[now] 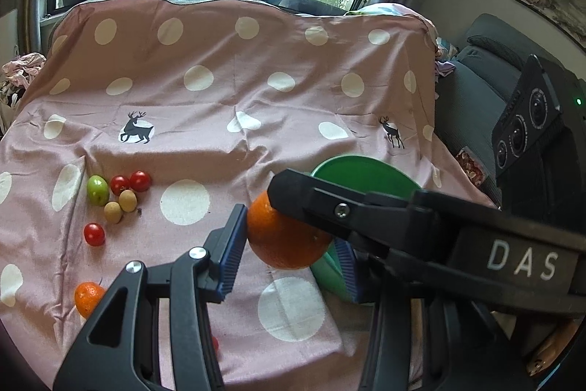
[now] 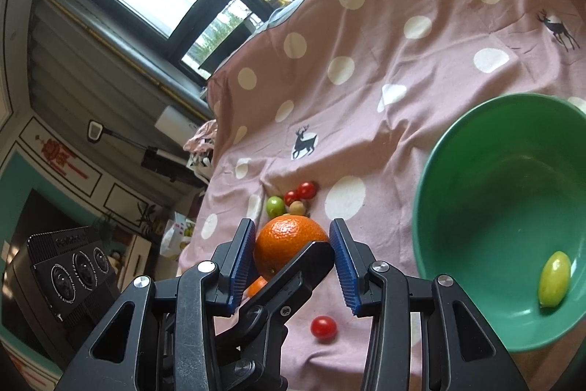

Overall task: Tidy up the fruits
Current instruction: 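Lift the orange with the right tool and carry it to the green bowl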

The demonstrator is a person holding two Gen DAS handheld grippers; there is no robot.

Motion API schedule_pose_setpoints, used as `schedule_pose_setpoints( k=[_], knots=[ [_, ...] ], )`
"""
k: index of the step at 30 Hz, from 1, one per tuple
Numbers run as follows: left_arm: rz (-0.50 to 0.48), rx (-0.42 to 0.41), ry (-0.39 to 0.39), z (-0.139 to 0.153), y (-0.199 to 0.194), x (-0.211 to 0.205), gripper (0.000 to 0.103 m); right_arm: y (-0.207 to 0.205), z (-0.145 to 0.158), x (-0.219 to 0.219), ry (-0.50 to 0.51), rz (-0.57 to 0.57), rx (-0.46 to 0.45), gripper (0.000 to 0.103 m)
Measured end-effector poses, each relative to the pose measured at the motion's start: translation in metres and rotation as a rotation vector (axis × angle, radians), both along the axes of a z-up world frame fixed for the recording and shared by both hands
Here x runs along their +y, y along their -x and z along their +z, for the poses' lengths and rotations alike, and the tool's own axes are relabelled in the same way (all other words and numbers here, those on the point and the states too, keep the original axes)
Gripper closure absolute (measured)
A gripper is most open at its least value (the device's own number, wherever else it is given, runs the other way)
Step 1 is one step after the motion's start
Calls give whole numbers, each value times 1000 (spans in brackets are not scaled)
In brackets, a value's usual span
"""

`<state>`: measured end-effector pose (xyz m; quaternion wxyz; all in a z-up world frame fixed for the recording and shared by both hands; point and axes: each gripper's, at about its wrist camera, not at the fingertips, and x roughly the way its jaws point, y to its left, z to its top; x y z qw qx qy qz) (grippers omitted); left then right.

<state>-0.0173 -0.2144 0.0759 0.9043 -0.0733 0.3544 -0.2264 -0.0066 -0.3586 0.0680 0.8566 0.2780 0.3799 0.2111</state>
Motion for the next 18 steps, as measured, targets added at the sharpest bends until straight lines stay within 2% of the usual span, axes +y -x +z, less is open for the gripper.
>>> schedule_pose_setpoints(
  k=[11,18],
  knots=[
    [-47,8,-19,-5,-7,-44,58,-1,-4,-37,16,-94,2,57],
    [-86,41,-20,-15,-16,-69,58,-6,-15,-63,5,-136,42,57]
  ],
)
